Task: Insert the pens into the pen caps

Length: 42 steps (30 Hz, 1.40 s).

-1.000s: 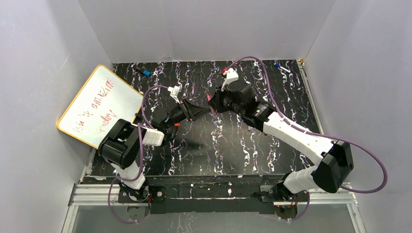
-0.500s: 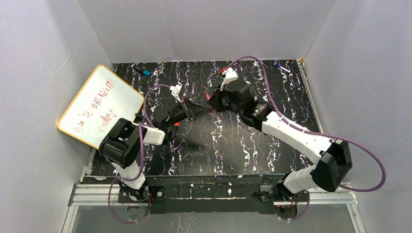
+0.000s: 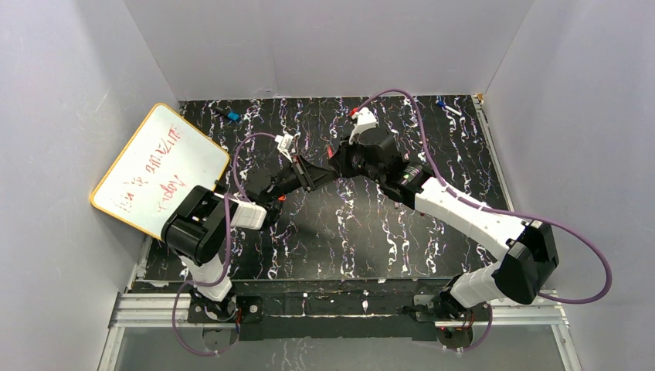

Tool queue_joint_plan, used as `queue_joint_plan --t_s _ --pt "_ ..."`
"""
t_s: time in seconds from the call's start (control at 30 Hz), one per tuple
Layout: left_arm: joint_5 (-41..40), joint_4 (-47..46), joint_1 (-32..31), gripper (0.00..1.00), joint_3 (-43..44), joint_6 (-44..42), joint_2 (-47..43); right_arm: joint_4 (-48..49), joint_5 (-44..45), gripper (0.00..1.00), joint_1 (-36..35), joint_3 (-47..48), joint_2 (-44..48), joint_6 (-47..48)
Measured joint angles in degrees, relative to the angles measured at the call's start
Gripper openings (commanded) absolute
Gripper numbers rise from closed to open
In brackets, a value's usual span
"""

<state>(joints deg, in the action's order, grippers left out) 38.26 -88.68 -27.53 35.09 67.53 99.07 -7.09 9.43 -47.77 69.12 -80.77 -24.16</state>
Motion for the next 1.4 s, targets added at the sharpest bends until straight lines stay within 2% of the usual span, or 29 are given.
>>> queue_joint_plan --t_s 0.23,0.37,0.43,0.47,0.5,0.6,0.67,0.8,0.87,0.93,1.03,1.1,1.2,1.4 --pt "-0.31 -0.07 -0.26 0.01 0.79 -0.44 0.07 0.02 0.83 0.06 0.02 0.0 0.0 0.0" --pt "-0.28 -0.02 -0.35 0.0 0.9 -0.46 0.09 0.07 1.01 0.09 0.02 0.0 0.0 0.02" --pt "-0.26 -0.02 -0.35 0.0 0.9 -0.46 0.11 0.07 1.07 0.22 0.0 0.0 0.0 0.02" --pt "-0.15 -0.02 -0.35 0.0 0.92 -0.46 0.13 0.04 1.11 0.34 0.0 0.0 0.0 0.02" --pt "-0.09 -0.04 -0.35 0.0 0.9 -0.48 0.15 0.02 1.16 0.55 0.0 0.0 0.0 0.04" --pt "-0.04 0.0 -0.35 0.0 0.87 -1.27 0.52 -0.04 2.34 0.87 -0.15 0.11 0.02 -0.07" --pt "-0.04 0.09 -0.35 0.0 0.57 -2.1 0.92 -0.11 4.92 0.93 -0.33 0.13 0.39 0.46" --pt "0.44 1.31 -0.35 0.0 -0.76 -5.57 0.83 -0.81 12.17 0.92 0.15 -0.85 4.31 1.16" --pt "0.55 6.29 -0.35 0.0 -0.96 -9.46 -0.42 -2.05 14.88 0.89 2.08 -2.38 8.79 0.76" --pt "0.02 15.26 -0.35 0.0 -0.96 -15.19 -3.5 -4.46 16.35 0.85 5.64 -2.99 12.87 -0.35" --pt "-3.56 35.67 -0.76 0.0 1.14 -28.22 -11.06 -8.83 14.86 0.79 12.5 -2.99 14.71 -2.71" --pt "-8.24 50.45 -1.42 0.0 5.55 -37.88 -15.69 -12.48 12.15 0.74 17.07 -3.04 12.81 -3.54" --pt "-15.3 64.26 -1.9 0.0 10.03 -47.45 -20.0 -16.81 7.06 0.67 21.31 -3.43 5.27 -3.54" --pt "-25.2 79.34 -1.99 0.0 11.02 -56.54 -22.97 -25.35 0.83 0.54 21.68 -5.14 -8.37 -1.95"
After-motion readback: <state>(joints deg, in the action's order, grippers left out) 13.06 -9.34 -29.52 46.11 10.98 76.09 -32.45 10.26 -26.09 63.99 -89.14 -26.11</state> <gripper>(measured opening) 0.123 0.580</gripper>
